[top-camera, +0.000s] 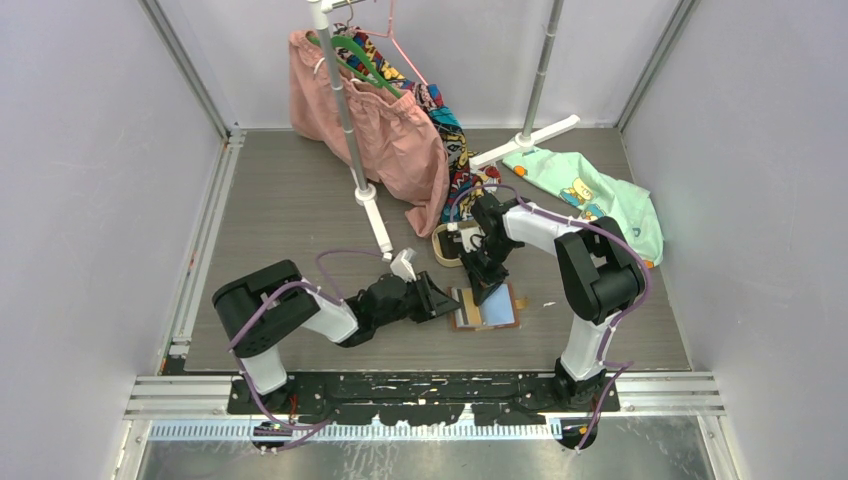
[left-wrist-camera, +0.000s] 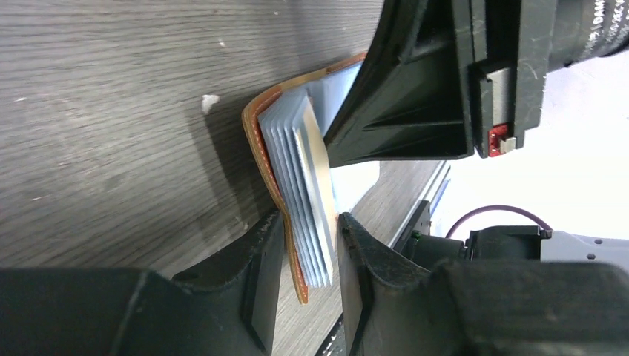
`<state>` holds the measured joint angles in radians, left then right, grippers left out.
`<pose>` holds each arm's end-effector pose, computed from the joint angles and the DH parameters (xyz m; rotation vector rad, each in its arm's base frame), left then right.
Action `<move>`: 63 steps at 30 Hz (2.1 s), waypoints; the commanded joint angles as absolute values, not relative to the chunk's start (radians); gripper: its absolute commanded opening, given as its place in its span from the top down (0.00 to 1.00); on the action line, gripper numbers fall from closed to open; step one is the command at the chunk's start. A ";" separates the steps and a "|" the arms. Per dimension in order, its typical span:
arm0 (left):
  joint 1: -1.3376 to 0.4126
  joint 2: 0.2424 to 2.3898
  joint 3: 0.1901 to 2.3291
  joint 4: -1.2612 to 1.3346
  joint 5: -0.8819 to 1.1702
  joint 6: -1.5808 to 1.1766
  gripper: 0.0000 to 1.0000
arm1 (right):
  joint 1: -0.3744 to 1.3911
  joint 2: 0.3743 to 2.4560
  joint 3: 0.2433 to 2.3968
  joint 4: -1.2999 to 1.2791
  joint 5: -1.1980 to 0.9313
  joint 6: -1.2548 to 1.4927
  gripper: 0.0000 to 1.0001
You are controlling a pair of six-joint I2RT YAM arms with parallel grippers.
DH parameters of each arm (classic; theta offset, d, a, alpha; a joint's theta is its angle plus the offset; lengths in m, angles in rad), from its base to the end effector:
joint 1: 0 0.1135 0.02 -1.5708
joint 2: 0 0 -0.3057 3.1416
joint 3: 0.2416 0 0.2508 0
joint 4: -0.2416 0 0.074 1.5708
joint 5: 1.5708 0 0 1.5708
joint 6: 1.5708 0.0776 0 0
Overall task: Put the credit cards into the card holder
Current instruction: Insert the credit card into the card holder, then close the card holder at the center of the board.
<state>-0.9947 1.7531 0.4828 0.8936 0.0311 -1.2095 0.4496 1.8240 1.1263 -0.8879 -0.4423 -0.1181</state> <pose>0.1863 -0.2913 0.1435 -0.2185 2.2497 -1.3867 0.2734 0.1688 0.1549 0.8307 -2.8653 -0.6579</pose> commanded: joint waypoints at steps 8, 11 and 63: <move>-1.036 1.749 0.586 0.862 -0.008 -1.202 0.72 | 0.458 1.806 1.160 -0.868 -0.500 -0.106 0.90; -1.037 1.731 0.610 0.768 -0.038 -1.182 0.82 | 0.459 1.805 1.163 -0.870 -0.502 -0.109 0.89; -1.119 1.847 1.190 -0.051 0.212 -0.846 0.67 | 0.113 1.349 1.135 -0.946 -0.855 -0.399 0.73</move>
<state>-1.1175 1.8595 1.1934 -0.1909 0.1085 -0.8230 0.1307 1.5204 1.1393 -0.9482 -0.7483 -0.2684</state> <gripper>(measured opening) 0.286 0.222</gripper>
